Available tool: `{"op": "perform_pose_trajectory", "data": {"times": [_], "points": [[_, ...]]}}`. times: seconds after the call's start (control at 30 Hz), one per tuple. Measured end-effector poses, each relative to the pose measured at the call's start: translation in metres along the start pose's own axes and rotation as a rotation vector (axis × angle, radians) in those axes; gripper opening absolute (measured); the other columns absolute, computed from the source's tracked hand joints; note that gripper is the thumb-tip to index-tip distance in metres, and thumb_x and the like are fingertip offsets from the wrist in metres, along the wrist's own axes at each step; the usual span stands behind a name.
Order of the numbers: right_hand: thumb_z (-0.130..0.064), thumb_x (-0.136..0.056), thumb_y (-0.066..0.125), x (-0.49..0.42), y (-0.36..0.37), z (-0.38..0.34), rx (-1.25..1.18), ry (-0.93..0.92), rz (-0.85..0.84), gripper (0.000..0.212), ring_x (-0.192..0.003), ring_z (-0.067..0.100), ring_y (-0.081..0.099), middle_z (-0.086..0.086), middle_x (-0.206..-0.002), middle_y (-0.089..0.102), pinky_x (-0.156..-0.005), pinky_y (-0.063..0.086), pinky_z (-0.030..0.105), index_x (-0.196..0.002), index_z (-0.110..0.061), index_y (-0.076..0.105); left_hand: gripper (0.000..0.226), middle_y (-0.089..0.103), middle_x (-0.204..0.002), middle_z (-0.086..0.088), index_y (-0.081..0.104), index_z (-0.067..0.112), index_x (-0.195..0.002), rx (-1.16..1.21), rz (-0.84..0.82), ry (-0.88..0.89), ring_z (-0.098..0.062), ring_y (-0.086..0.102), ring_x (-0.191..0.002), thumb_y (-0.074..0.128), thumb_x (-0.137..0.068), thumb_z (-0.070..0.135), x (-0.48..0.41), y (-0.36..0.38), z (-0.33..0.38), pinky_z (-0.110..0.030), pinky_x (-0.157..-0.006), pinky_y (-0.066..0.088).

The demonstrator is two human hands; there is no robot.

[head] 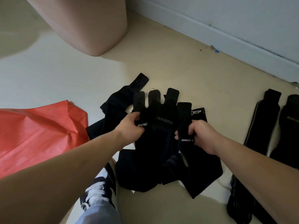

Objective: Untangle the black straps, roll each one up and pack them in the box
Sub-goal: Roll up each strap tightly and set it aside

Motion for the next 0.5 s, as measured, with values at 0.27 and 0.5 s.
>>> {"op": "perform_pose_trajectory", "data": {"times": [0.27, 0.5], "points": [[0.001, -0.104, 0.052, -0.015, 0.010, -0.009, 0.036, -0.067, 0.010, 0.021, -0.090, 0.031, 0.072, 0.015, -0.114, 0.073, -0.058, 0.059, 0.034, -0.113, -0.014, 0.063, 0.072, 0.069, -0.114, 0.002, 0.043, 0.020, -0.156, 0.071, -0.087, -0.054, -0.014, 0.071, -0.100, 0.076, -0.093, 0.012, -0.004, 0.041, 0.001, -0.025, -0.081, 0.060], [0.002, -0.106, 0.050, -0.013, 0.011, -0.014, 0.020, -0.118, -0.075, 0.038, -0.106, 0.032, 0.073, 0.012, -0.122, 0.074, -0.075, 0.060, 0.040, -0.129, -0.025, 0.064, 0.061, 0.077, -0.096, -0.003, 0.059, 0.026, -0.143, 0.217, -0.172, -0.086, -0.019, 0.076, -0.085, 0.077, -0.089, 0.004, 0.009, 0.047, 0.002, -0.027, -0.065, 0.058]]}}
Point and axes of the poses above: each hand's wrist, its own x-axis away from the middle knuckle, its own y-axis out of the palm, z = x × y, the point moved 5 cm from there along -x, towards the middle knuckle
